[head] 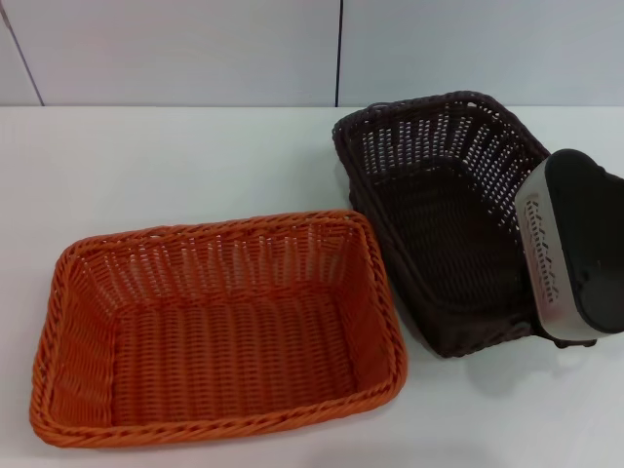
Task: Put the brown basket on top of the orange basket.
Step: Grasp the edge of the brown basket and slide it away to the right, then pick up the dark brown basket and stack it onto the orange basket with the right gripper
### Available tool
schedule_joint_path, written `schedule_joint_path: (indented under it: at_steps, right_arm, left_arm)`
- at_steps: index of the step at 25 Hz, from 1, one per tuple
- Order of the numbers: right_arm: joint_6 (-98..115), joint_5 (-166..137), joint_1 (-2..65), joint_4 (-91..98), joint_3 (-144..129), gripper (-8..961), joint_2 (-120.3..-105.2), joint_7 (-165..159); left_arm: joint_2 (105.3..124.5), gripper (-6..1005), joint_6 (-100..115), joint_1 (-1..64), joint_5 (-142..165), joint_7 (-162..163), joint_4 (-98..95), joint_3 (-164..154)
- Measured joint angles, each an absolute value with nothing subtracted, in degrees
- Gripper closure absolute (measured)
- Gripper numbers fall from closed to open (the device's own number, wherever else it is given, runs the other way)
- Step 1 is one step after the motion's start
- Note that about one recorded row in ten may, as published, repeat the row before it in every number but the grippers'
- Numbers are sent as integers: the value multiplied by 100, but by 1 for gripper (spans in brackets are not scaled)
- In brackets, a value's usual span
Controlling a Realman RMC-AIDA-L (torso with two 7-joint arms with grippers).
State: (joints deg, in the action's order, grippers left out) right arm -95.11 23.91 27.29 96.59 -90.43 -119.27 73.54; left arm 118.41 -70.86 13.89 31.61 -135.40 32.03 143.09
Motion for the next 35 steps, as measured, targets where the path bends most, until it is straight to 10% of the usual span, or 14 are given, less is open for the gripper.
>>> schedule_joint_path:
  at_steps: [35]
  right_arm:
    - [-9409,2119,3016,11799,-9734,786,-11866,7567]
  left_arm:
    - [11830,454,-7239,1221,3165,-13377,3205,14281]
